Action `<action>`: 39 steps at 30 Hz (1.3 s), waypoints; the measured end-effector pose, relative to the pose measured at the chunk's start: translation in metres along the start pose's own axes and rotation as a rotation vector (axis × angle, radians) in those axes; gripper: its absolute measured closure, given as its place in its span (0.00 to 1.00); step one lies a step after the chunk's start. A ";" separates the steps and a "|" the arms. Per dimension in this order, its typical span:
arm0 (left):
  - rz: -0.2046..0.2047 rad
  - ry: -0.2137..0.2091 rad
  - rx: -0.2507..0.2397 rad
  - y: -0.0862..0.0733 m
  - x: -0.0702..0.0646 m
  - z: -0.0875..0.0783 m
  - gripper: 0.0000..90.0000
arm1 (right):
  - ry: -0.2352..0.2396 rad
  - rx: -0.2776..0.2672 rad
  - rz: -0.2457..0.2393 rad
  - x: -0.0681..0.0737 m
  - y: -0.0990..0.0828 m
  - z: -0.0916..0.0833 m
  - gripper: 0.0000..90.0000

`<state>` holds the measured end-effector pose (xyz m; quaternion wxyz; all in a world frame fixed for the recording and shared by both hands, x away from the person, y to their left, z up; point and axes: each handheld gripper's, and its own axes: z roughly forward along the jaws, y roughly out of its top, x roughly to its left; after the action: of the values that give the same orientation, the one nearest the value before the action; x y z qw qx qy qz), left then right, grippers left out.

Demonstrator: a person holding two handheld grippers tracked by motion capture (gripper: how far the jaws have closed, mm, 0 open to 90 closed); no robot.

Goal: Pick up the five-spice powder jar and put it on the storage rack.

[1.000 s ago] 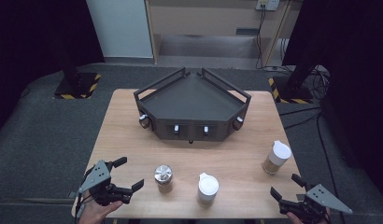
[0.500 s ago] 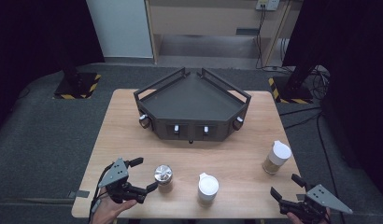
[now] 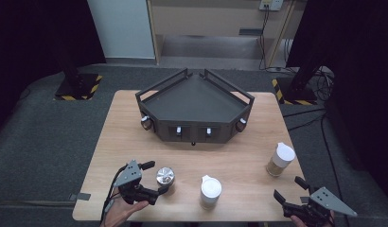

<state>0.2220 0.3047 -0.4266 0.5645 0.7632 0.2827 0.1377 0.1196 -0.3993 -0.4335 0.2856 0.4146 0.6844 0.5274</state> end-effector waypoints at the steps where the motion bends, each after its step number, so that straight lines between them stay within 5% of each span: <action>1: 0.000 -0.004 0.003 -0.001 0.001 0.003 0.02 | 0.000 0.000 0.000 0.000 0.000 0.000 0.07; 31: 0.062 0.023 -0.011 -0.025 -0.003 0.023 0.36 | 0.003 0.001 -0.001 0.000 0.000 0.000 0.07; 39: 0.079 0.025 -0.013 -0.025 -0.004 0.022 0.37 | 0.004 0.000 -0.002 0.000 0.000 0.000 0.07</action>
<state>0.2237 0.2897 -0.4568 0.5602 0.7682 0.2583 0.1713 0.1197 -0.3994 -0.4334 0.2846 0.4126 0.6856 0.5279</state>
